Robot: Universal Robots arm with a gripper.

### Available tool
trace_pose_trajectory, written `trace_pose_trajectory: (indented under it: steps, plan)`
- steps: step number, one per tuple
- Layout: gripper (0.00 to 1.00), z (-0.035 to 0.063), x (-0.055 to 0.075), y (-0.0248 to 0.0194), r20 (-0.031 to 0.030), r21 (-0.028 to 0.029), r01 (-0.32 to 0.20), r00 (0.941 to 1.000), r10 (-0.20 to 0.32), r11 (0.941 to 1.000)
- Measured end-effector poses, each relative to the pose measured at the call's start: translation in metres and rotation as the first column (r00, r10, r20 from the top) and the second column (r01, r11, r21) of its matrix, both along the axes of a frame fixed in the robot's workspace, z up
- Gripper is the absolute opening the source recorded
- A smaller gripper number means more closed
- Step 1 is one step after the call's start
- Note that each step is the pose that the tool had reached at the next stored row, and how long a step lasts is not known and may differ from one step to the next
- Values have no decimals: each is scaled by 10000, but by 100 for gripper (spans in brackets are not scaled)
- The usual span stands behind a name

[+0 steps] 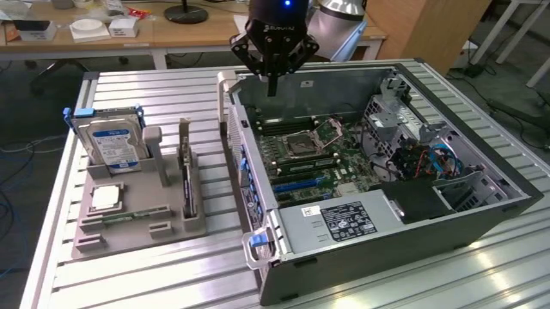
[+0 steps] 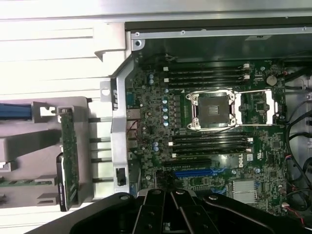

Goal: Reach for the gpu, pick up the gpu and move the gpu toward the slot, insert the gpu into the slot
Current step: 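Reach for the gpu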

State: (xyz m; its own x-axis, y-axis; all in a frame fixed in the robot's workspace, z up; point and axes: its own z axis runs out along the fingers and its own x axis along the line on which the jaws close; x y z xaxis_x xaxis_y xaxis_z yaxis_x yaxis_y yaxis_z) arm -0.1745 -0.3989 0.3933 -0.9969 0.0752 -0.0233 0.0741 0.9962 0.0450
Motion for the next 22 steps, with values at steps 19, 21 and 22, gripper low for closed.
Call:
trace_pose_trajectory:
  steps: [19, 21, 22]
  plan:
    - [10, 0, -403, 0, 0, 0, 1, 10000, -1, 10000]
    - [10, 0, -445, 0, 0, 0, 1, 10000, -1, 10000]
    - [10, 0, -466, 0, 0, 0, 1, 10000, -1, 10000]
